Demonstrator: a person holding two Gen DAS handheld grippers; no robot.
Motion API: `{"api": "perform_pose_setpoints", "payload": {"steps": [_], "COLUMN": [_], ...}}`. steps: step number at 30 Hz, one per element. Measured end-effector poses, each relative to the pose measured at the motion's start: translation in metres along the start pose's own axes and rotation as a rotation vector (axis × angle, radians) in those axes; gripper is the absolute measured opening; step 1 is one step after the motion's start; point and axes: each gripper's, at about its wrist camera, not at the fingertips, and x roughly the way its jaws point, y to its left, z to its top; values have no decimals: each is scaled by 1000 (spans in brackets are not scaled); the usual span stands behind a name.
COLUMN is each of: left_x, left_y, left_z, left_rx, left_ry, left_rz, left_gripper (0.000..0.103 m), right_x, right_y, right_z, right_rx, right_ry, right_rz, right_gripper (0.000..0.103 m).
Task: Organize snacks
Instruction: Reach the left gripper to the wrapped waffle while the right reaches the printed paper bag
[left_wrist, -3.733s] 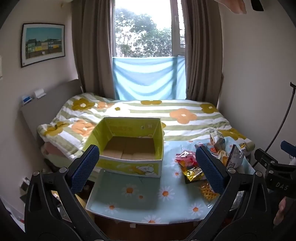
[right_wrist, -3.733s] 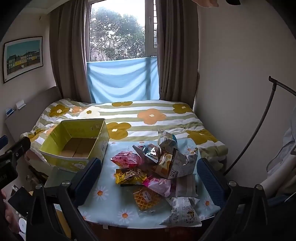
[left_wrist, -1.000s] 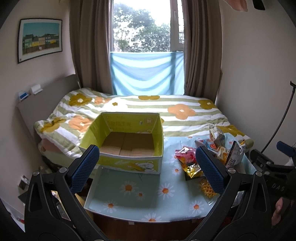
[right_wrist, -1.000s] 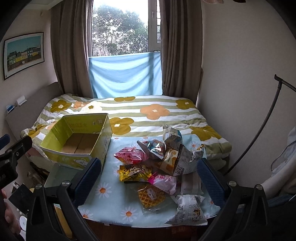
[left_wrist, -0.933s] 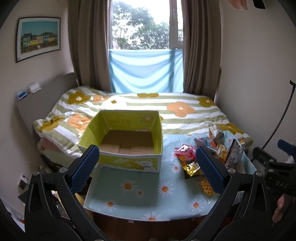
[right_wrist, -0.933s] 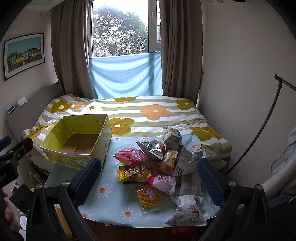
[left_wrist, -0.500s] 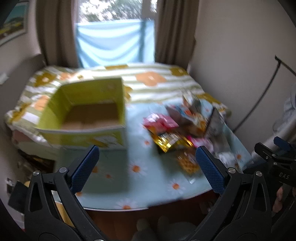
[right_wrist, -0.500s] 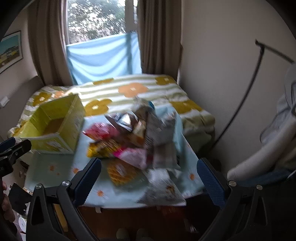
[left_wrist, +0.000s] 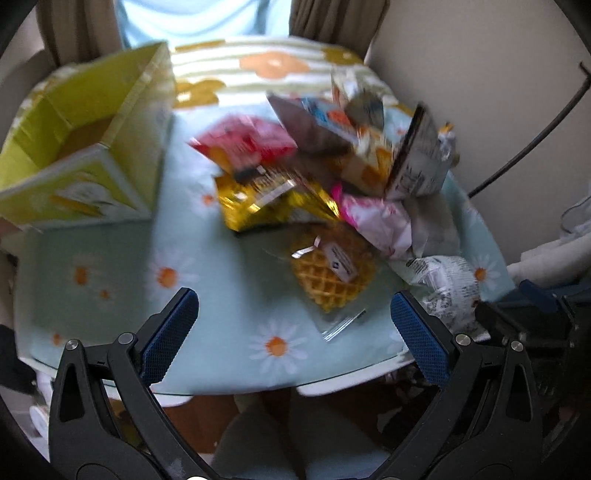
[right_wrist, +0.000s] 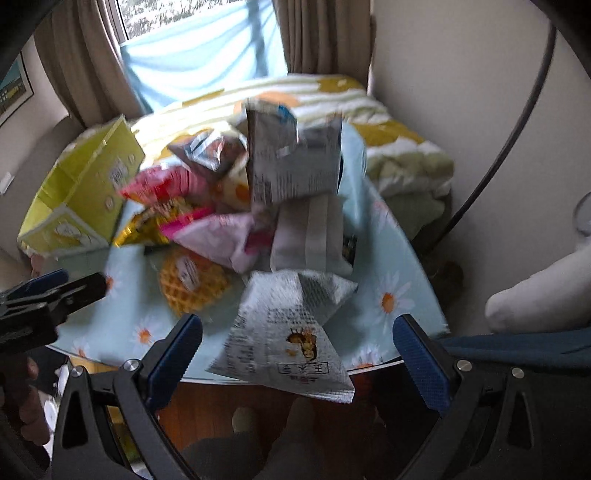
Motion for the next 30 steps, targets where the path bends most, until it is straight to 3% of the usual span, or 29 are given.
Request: {"api": "perform_pose_setpoints", "payload": {"steps": [5, 10, 18, 30], "left_x": [46, 63, 106, 125], "left_y": [-17, -22, -29, -58], "left_z": [6, 20, 26, 45], "left_rx": [-21, -52, -79, -74], "left_ry": [67, 75, 167, 168], "left_rz": [35, 41, 60, 92], "left_gripper": [103, 103, 103, 103], "right_x": [34, 56, 78, 84], "right_y": [-4, -5, -11, -19], "right_z": [-4, -1, 7, 13], "right_rx": [-29, -48, -60, -74], "right_ry": [81, 121, 165, 181], "right_rz": [59, 117, 146, 160], "right_gripper": [103, 103, 103, 103]}}
